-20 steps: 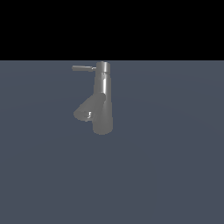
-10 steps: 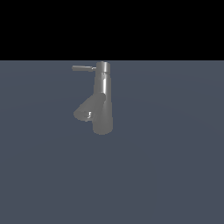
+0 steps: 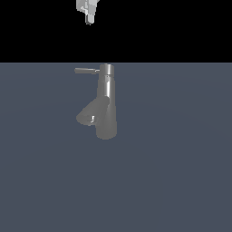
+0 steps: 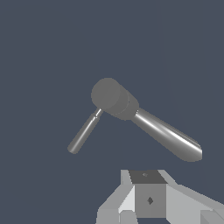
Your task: Turn on the faucet by rotating a designated handle.
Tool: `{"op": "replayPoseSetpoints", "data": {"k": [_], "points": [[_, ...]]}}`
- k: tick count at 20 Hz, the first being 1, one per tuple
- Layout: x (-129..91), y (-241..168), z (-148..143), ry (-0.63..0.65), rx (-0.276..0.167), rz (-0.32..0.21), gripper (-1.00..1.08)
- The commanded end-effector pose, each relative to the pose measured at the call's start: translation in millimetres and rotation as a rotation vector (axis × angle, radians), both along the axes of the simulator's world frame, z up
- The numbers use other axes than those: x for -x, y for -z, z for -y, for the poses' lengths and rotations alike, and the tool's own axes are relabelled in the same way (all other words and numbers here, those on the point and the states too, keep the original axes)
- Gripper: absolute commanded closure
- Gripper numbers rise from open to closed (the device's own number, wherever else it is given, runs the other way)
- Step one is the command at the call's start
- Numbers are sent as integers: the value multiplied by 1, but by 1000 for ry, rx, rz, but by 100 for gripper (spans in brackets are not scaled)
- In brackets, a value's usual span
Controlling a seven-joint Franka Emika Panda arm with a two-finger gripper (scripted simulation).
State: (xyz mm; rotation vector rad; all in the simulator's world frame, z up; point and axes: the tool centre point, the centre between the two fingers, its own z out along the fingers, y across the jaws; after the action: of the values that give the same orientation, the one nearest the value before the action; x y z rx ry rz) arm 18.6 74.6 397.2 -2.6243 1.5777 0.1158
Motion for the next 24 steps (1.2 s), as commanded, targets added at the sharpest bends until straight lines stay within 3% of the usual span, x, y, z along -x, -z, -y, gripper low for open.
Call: {"op": "replayPoseSetpoints", "data": {"k": [1,14,24], "points": [[-14,13,-6,62,4,-10,108],[-75,94,-36,371,42,-57,108],[-102,146,-55,536,72,-74,108]]}}
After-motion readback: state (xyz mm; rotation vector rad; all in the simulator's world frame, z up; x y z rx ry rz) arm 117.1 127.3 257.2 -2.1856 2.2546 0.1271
